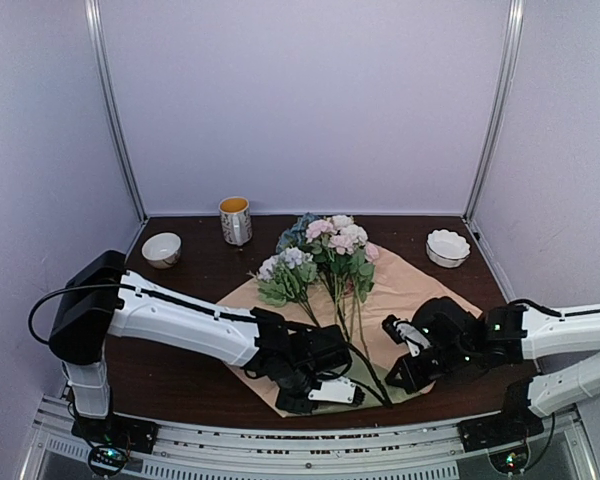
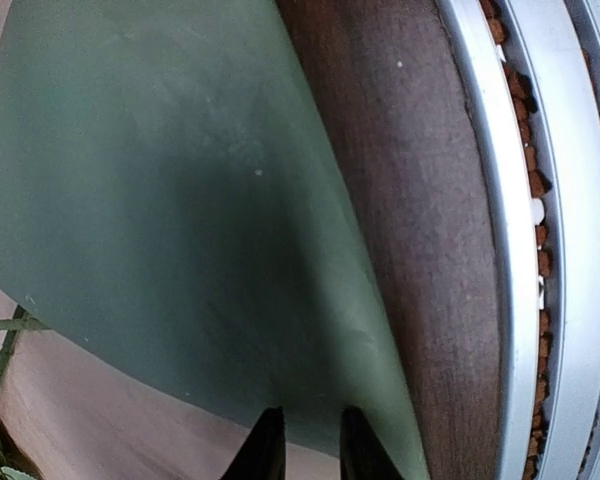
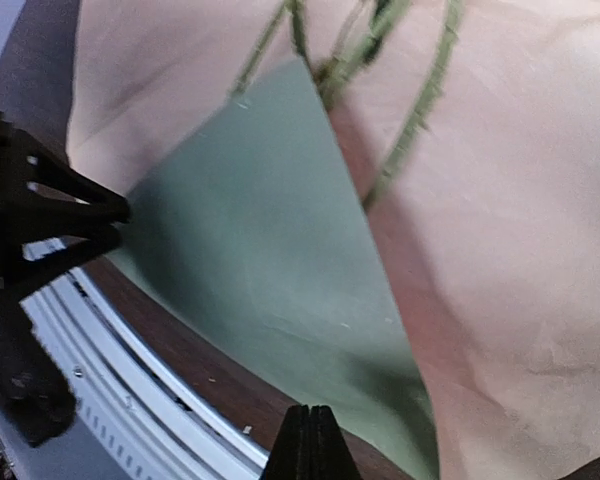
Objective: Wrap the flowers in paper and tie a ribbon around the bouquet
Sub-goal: Press the fold line of the 1/4-folded wrapping paper, then pick up the one-fourth-folded wrapping paper from the center of the board.
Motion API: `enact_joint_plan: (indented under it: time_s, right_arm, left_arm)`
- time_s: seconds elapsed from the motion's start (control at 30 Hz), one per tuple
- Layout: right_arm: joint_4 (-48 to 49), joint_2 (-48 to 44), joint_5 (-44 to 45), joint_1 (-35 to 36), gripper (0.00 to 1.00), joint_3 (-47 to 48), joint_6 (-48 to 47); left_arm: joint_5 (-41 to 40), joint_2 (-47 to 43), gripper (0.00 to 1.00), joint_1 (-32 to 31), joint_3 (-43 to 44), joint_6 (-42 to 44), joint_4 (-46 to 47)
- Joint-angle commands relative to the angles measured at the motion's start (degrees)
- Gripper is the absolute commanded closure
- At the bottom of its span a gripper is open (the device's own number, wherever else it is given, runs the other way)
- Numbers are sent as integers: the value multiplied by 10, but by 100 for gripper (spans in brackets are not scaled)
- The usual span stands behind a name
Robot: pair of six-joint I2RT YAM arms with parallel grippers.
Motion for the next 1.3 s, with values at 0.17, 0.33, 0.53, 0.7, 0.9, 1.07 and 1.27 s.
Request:
enact_joint_plan:
  time_s: [0.17,0.33,0.53,0.7,0.9,1.07,1.27]
  right_arm:
    - [50,125,-115,-19,100,110,-67]
    - [98,202,-167,-22,100,154,-75]
    - [110,303,-198,-22,100,178,-93]
    - [90,342,-172,-24,100,165,-107]
    - [64,356,-161,-30,100,154,-124]
    - [46,367,-163,-30,100,145,-129]
    - [23,354,-144,-28,100,141,-118]
  left_arm:
    - [32,-4,78,14,6,-44,0]
    - [26,-18,78,14,-4,-67,19]
    - [-6,-50,76,14,-24,-110,57]
    - [-64,-116,64,14,-57,-177,114]
    - [-201,-205,47,14,-81,-304,114]
    - [-348,-309,2,14,-149,-455,127]
    - [-540,-487,2,17,-288,-781,48]
